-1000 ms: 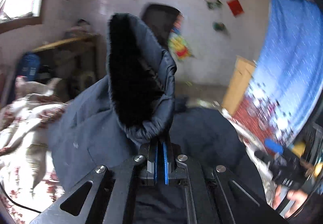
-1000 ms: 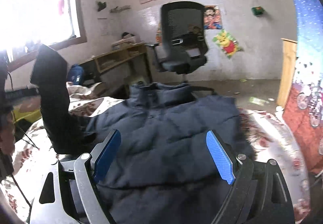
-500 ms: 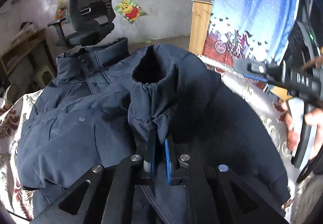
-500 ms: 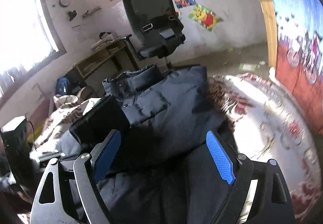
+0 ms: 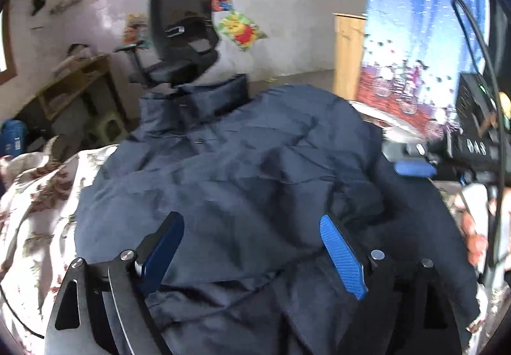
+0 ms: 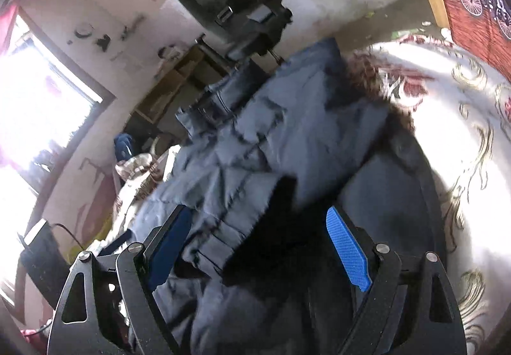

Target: Fold large clothes

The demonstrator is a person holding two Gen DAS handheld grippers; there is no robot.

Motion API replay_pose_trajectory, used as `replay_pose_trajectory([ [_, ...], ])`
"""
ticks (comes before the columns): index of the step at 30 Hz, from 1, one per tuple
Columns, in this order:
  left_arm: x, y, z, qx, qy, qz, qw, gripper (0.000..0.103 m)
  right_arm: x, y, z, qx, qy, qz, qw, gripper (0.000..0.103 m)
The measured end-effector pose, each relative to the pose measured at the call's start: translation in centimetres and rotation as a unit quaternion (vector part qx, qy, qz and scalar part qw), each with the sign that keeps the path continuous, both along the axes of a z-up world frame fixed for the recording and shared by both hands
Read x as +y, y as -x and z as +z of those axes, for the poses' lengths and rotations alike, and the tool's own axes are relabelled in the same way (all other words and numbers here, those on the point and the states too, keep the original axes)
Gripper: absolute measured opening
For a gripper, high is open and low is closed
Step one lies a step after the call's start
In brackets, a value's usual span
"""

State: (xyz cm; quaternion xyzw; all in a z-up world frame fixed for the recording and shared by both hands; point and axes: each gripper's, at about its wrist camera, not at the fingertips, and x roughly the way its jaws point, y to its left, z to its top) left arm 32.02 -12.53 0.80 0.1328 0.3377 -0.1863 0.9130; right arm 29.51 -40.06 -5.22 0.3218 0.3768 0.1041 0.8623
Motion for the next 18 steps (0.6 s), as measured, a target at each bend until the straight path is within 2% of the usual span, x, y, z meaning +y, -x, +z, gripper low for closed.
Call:
replay_pose_trajectory([
  [8,3.2,-0.8,1.1,-0.018,-0.019,0.075,0.9969,0.093,4.0,-0.9,-1.4,0.037,0.024,0.024,0.999,0.082],
  [10,4.4,-1.0,1.3,-0.020,-0.020,0.091,0.9954,0.094,5.1,-1.0,-1.3,0.043,0.036,0.027,0.998,0.072],
  [12,5.8,-1.2,1.6,-0.018,-0.018,0.109,0.9937,0.095,6.0,-1.1,-1.2,0.050,0.043,0.029,0.997,0.051],
  [13,6.8,-1.2,1.7,-0.016,-0.016,0.117,0.9929,0.096,6.5,-1.1,-1.0,0.055,0.056,0.023,0.997,0.047],
  [14,7.6,-1.3,1.8,-0.015,-0.015,0.123,0.9922,0.096,6.6,-0.9,-0.9,0.057,0.065,0.018,0.996,0.039],
  [15,8.5,-1.3,1.8,-0.013,-0.014,0.128,0.9915,0.096,7.0,-0.9,-0.6,0.060,0.080,0.008,0.995,0.025],
  [17,10.1,-1.4,1.9,-0.011,-0.015,0.141,0.9898,0.096,7.2,-0.8,-0.1,0.071,0.095,-0.002,0.993,0.005],
  [18,11.4,-1.5,2.0,-0.009,-0.012,0.150,0.9885,0.096,7.3,-0.7,0.3,0.074,0.090,-0.003,0.993,0.004],
])
